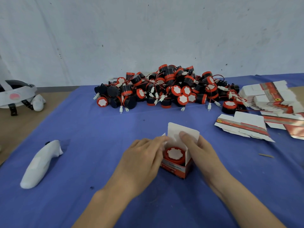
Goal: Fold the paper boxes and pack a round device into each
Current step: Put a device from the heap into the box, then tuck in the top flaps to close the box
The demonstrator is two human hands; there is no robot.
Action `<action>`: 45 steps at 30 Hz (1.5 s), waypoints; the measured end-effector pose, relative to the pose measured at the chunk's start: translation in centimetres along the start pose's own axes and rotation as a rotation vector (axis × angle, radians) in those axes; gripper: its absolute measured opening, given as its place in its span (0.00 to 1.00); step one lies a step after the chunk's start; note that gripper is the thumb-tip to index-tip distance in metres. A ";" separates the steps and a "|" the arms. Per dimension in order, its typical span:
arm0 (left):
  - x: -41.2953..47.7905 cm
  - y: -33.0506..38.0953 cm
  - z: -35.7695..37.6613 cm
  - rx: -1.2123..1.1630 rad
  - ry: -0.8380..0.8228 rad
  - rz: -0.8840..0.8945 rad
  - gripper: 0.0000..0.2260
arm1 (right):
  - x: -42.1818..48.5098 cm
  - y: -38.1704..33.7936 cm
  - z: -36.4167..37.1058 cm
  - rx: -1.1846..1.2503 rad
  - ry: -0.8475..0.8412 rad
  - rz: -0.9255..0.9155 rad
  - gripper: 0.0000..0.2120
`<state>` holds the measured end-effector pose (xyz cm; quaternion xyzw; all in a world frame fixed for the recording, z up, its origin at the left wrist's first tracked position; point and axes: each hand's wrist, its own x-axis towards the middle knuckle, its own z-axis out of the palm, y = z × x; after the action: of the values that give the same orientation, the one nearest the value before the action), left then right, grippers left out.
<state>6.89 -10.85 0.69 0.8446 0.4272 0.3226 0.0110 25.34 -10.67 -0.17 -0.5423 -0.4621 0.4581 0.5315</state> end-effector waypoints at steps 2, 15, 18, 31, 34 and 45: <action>0.0 -0.2 0.0 -0.022 0.095 -0.015 0.12 | -0.4 0.1 -0.4 0.031 0.017 -0.030 0.23; 0.9 -0.7 1.0 -0.665 -0.152 -0.472 0.01 | -3.8 2.0 -0.1 0.025 -0.040 -0.098 0.09; 0.8 -0.3 1.7 -0.752 -0.181 -0.525 0.09 | -2.7 1.6 0.0 -0.010 -0.049 -0.103 0.14; 0.6 -1.8 1.3 -0.501 -0.297 -0.314 0.20 | -2.6 1.7 -4.5 -0.503 -0.390 -0.238 0.26; 0.0 -2.0 1.1 -0.385 -0.339 -0.194 0.14 | -3.1 2.1 -5.6 -0.566 -0.470 -0.278 0.24; -0.8 -1.5 1.4 -0.117 -0.218 0.021 0.22 | -3.0 2.0 -5.4 -0.727 -0.403 -0.439 0.20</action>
<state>6.21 -10.15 -1.28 0.8770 0.3951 0.2532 0.1032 30.27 -14.45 -2.11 -0.4830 -0.7904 0.2393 0.2910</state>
